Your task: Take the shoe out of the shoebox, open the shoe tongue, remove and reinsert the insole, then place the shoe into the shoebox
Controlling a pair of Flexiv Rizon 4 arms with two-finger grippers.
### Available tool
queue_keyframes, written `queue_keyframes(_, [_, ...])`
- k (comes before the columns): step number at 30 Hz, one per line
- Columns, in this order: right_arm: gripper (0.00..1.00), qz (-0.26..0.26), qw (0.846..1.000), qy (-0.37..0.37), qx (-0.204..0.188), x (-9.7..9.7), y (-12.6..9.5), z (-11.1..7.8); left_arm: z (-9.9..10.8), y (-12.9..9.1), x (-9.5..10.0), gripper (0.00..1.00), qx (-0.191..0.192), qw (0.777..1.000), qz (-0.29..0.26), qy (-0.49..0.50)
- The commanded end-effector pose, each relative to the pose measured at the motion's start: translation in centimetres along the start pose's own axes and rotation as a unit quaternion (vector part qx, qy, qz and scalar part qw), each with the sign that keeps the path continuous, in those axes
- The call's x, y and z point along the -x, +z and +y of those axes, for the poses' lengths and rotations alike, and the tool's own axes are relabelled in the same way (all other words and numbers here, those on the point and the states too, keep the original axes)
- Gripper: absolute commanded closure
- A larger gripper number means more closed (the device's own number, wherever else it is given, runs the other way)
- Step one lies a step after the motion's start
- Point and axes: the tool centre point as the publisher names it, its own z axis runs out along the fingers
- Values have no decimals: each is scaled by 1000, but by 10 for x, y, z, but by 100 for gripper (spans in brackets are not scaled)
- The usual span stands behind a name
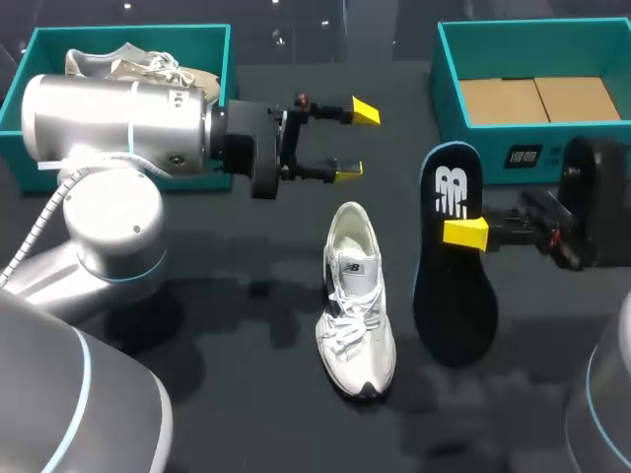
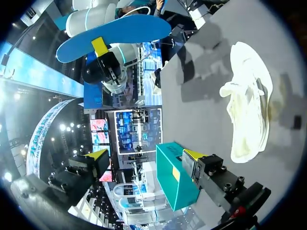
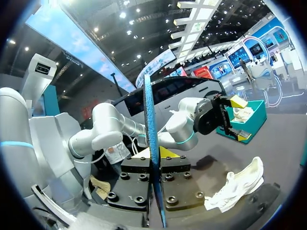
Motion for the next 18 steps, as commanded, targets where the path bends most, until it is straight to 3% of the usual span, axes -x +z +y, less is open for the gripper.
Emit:
queue_keyframes(1, [100,14,999,34,-13,23,-10,14,-6,-6,2,0,8,1000,1,3])
queue_keyframes(11, [100,31,988,153,-11,86,-29,43,-6,-14,4,0,18,1000,-2,0])
queue_keyframes(18, [100,31,988,153,-11,86,-29,43,-6,-14,4,0,18,1000,-2,0])
